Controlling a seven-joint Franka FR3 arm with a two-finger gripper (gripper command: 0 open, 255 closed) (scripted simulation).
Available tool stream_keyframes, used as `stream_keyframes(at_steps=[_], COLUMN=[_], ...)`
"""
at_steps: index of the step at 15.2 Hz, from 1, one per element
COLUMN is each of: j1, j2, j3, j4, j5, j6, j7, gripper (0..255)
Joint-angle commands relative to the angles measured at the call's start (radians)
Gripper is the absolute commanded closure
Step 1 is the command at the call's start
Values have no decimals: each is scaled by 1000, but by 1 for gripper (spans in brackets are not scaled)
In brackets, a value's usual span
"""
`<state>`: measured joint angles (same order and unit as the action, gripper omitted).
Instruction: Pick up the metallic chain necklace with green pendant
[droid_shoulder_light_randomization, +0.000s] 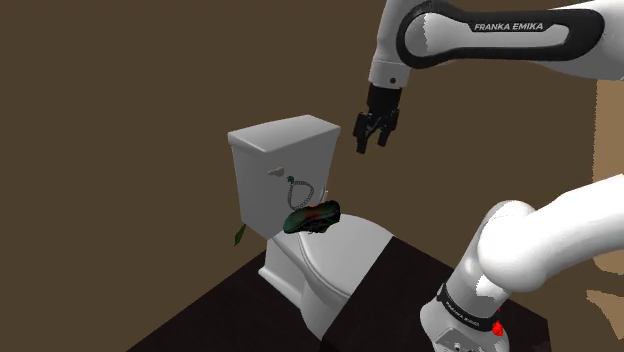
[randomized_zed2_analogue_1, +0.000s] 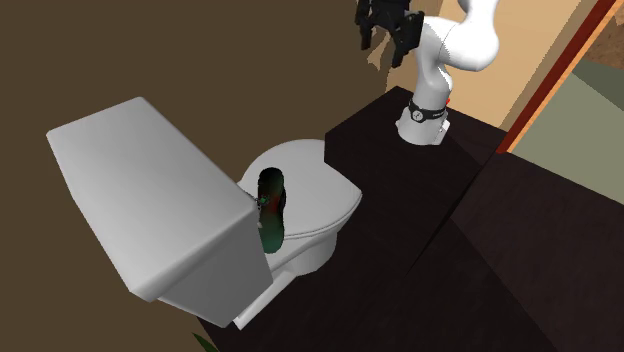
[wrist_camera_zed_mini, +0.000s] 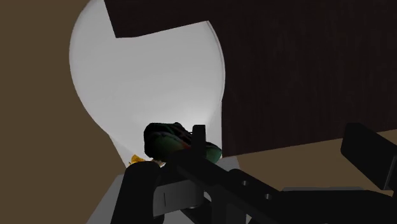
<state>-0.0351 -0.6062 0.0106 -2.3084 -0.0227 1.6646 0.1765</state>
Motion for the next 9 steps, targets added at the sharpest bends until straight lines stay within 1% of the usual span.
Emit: stream_keyframes(at_steps=[1, 9], j1=[-8, -23], j2=[64, 346], j3=[-9, -31], j4=[6, 96], j5=[4, 41], j6=[60, 252], j7=[6, 38], gripper=[0, 0])
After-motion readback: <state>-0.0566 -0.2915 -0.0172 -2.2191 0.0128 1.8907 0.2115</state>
